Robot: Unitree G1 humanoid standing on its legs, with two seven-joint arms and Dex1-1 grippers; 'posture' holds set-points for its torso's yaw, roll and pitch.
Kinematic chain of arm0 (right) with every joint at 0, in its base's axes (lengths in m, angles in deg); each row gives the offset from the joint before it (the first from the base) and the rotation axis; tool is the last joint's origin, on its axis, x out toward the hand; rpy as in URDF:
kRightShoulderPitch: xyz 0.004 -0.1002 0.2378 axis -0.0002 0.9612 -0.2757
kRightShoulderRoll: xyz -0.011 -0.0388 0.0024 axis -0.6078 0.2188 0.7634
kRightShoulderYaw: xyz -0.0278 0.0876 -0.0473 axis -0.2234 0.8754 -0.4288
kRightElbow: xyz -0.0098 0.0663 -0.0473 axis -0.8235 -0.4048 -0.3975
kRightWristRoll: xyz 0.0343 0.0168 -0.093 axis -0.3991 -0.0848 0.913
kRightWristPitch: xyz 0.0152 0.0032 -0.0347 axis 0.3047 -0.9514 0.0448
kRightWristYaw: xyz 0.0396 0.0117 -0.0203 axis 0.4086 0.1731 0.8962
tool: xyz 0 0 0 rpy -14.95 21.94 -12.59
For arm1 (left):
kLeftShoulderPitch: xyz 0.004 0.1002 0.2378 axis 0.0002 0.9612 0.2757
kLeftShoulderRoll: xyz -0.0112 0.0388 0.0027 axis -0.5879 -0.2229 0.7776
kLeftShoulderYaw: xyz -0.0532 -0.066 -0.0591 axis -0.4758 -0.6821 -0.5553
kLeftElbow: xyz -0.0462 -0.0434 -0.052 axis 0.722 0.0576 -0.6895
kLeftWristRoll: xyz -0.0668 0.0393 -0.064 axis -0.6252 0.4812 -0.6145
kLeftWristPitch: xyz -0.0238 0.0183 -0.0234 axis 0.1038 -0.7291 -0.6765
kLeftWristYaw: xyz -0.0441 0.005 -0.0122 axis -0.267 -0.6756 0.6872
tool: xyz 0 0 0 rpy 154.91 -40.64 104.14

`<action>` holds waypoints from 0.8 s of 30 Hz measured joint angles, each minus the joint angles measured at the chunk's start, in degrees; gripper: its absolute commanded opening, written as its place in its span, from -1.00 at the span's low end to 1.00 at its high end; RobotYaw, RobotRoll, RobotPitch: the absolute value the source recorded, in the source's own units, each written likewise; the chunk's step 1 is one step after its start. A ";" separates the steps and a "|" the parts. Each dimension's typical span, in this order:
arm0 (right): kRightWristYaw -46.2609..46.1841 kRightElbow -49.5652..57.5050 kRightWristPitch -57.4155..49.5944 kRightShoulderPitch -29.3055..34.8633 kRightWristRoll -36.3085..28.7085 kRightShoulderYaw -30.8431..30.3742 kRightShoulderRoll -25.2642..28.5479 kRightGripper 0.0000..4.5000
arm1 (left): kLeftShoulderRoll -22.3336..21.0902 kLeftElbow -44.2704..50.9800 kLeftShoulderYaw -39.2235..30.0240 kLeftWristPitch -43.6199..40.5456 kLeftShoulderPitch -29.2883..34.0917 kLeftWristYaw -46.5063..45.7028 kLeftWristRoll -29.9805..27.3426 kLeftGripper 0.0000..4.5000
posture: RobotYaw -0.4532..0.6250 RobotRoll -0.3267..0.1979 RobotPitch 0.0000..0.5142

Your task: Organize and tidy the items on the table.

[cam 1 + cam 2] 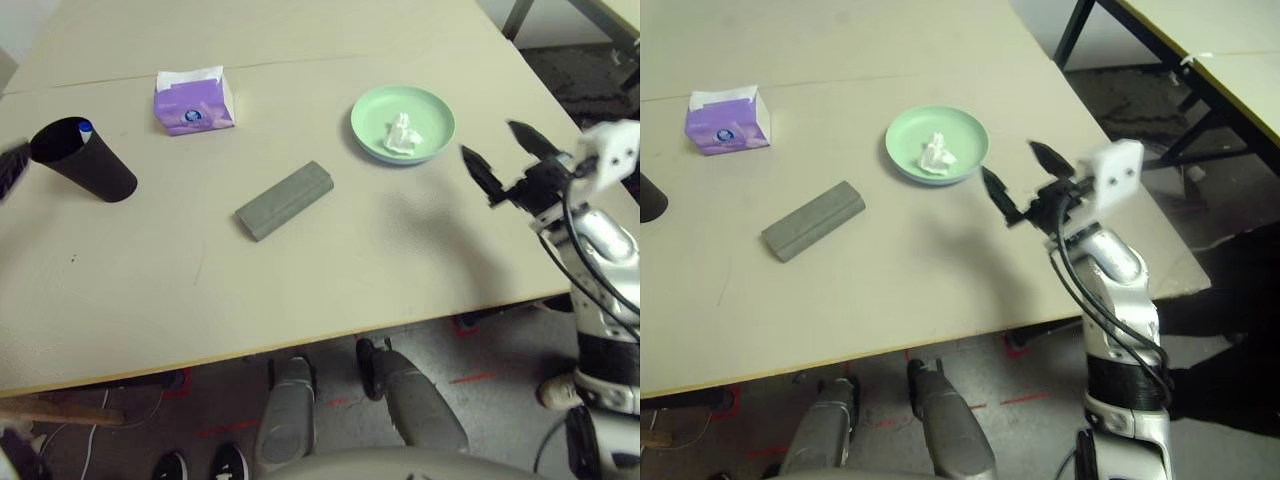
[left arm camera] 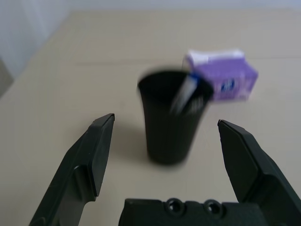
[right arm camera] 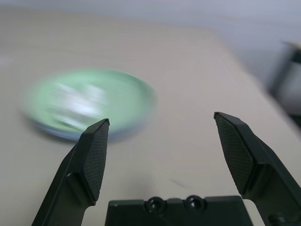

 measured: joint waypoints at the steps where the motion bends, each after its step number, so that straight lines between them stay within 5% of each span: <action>1: -0.80 -1.26 1.35 0.83 0.76 0.60 0.09 1.00 | 1.58 0.89 -1.00 0.37 1.64 0.09 -0.59 0.98 | -0.27 0.25 0.16; 8: -2.29 -6.89 7.48 4.29 1.75 0.91 -2.55 1.00 | 12.20 6.63 -1.62 3.17 10.88 -0.45 -1.79 0.98 | -0.20 0.25 0.21; 24: -3.95 -1.61 6.64 2.00 1.25 -2.25 -5.88 1.00 | 5.62 7.17 0.79 4.74 11.77 -2.49 0.38 0.98 | -0.07 0.25 0.44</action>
